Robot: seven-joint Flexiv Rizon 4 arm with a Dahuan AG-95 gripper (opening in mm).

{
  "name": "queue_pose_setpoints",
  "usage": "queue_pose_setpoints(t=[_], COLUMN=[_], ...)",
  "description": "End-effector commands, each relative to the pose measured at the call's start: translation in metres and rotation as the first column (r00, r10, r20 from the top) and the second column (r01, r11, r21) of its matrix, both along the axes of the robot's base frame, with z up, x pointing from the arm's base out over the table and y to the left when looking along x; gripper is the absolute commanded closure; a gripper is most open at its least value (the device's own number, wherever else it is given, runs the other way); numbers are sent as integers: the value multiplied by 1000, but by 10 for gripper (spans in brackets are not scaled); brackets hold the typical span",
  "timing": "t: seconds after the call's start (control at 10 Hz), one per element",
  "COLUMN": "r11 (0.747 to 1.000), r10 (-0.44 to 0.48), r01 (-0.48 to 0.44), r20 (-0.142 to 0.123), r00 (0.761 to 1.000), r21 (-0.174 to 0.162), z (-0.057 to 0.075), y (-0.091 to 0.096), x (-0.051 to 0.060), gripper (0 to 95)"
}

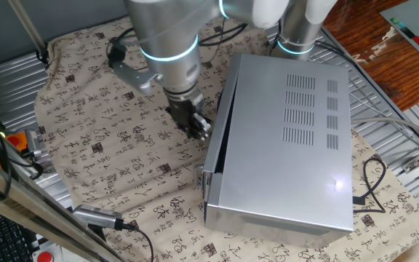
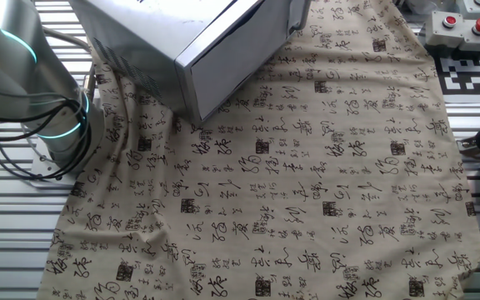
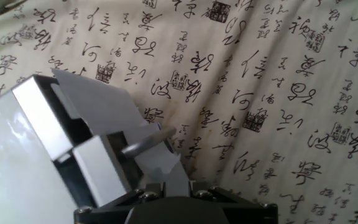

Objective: Close the microwave door

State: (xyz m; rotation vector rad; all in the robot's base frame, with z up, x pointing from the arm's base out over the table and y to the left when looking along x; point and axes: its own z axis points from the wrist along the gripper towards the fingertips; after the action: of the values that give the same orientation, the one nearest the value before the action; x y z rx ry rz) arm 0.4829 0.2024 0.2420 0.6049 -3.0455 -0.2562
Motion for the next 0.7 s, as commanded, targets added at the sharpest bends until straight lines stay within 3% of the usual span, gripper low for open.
queue_pose_setpoints(t=[0.1, 0.2, 0.7], r11=[1000, 1000, 1000], r10=[24, 28, -19], r01=[-24, -28, 19], r20=[7, 7, -2], r00=[1000, 1000, 1000], r21=[7, 6, -5], z=[-4, -5, -4], y=[-14, -19, -20], x=[14, 19, 19], gripper=[760, 760, 760])
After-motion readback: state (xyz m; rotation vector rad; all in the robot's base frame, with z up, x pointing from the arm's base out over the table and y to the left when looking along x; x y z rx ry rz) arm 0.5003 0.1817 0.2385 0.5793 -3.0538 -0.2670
